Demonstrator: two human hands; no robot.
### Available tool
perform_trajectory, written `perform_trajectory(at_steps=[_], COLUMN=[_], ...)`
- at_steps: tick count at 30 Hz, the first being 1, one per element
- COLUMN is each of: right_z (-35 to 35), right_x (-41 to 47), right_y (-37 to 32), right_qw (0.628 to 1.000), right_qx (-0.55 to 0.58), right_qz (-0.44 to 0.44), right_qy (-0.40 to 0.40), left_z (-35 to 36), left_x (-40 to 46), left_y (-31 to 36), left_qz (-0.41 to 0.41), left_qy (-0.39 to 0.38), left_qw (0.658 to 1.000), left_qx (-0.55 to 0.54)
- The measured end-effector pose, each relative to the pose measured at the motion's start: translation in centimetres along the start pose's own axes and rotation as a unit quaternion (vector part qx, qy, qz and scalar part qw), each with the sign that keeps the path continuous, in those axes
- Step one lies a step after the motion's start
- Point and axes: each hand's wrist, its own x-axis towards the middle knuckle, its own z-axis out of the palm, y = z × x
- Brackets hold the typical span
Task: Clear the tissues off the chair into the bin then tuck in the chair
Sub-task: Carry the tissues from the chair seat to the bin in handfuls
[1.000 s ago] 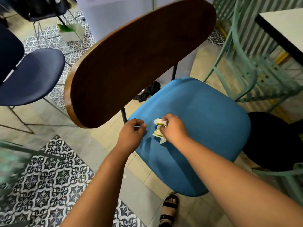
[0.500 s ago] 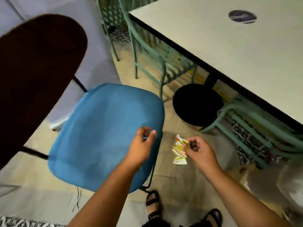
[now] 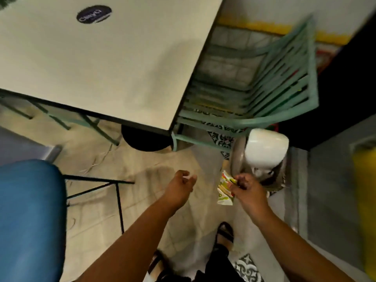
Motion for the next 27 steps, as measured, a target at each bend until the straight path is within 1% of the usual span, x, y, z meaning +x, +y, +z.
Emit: perform_trajectory(at_steps=[3, 6, 9, 11, 14, 16, 18, 21, 23, 24, 25, 27], right_z=[-6.4, -11.6, -15.0, -16.3, -16.3, -15.6, -14.8, -13.5, -12.4, -11.9, -11.5, -10.8], right_x=[2.7, 4.7, 5.3, 6.3, 7.6, 8.6, 9.7, 11.5, 13.1, 13.7, 14.3, 15.2], right_y=[3.3, 6.5, 7.0, 7.5, 7.5, 7.6, 7.9, 8.2, 8.7, 9.1, 9.4, 9.9], right_qw=[1.000, 0.997, 0.993, 0.991, 0.987, 0.986, 0.984, 0.978, 0.973, 0.973, 0.976, 0.983], right_qx=[-0.002, -0.008, -0.021, -0.059, -0.113, -0.119, -0.137, -0.187, -0.221, -0.221, -0.201, -0.098], right_qz=[0.016, 0.044, 0.071, 0.055, 0.012, -0.005, -0.006, 0.007, 0.028, 0.048, 0.074, 0.155], right_qy=[0.016, 0.058, 0.090, 0.106, 0.113, 0.118, 0.115, 0.091, 0.065, 0.051, 0.041, 0.028], left_z=[6.3, 11.9, 16.6, 19.0, 20.7, 21.2, 21.7, 22.4, 22.6, 22.6, 22.5, 22.2], left_x=[2.7, 5.0, 6.8, 7.6, 9.2, 10.5, 11.6, 12.6, 13.3, 13.5, 13.6, 13.8], left_y=[2.2, 3.9, 4.5, 4.9, 5.2, 5.1, 4.9, 4.7, 4.7, 4.7, 4.6, 4.3], left_qz=[-0.024, -0.039, -0.048, -0.044, -0.030, -0.033, -0.035, 0.004, 0.027, 0.032, 0.038, 0.044], left_qy=[-0.023, -0.048, -0.061, -0.061, -0.017, -0.003, -0.027, -0.068, -0.069, -0.070, -0.074, -0.084], left_qw=[0.999, 0.998, 0.997, 0.995, 0.994, 0.993, 0.990, 0.983, 0.981, 0.981, 0.981, 0.980], left_qx=[-0.010, -0.013, 0.026, 0.071, 0.103, 0.114, 0.136, 0.169, 0.179, 0.179, 0.177, 0.175])
